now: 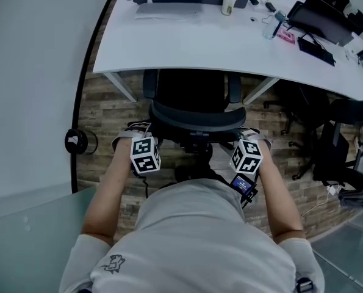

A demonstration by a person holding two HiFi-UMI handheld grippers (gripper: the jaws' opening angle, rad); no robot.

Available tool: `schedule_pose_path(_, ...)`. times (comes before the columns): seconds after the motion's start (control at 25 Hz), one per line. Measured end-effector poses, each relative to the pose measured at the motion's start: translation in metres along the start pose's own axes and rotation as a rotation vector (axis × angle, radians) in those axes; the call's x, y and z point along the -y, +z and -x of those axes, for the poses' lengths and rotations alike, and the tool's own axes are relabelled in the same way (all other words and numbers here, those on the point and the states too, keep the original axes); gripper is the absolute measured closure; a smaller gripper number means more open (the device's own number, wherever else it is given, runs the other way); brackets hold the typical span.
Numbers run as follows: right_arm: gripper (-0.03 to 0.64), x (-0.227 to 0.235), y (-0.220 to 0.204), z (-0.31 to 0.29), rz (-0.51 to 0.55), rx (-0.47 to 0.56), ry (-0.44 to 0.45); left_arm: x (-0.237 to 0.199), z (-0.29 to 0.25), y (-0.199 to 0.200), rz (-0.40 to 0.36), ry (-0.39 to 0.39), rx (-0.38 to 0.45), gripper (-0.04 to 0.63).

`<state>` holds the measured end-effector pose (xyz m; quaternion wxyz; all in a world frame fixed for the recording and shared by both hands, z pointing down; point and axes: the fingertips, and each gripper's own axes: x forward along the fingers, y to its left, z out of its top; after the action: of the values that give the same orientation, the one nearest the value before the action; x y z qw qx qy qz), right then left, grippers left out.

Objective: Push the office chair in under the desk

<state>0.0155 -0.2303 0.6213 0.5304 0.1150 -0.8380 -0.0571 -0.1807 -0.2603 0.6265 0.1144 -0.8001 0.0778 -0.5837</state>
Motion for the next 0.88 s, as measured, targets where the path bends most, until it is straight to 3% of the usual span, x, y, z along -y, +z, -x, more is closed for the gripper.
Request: schedule_pose_path(0.88, 0.499, 0.135, -0.088, 0.005, 0.068, 0.021, 0.032, -0.114, -0.063, 0.082, 0.064, -0.010, -0.031, 0.468)
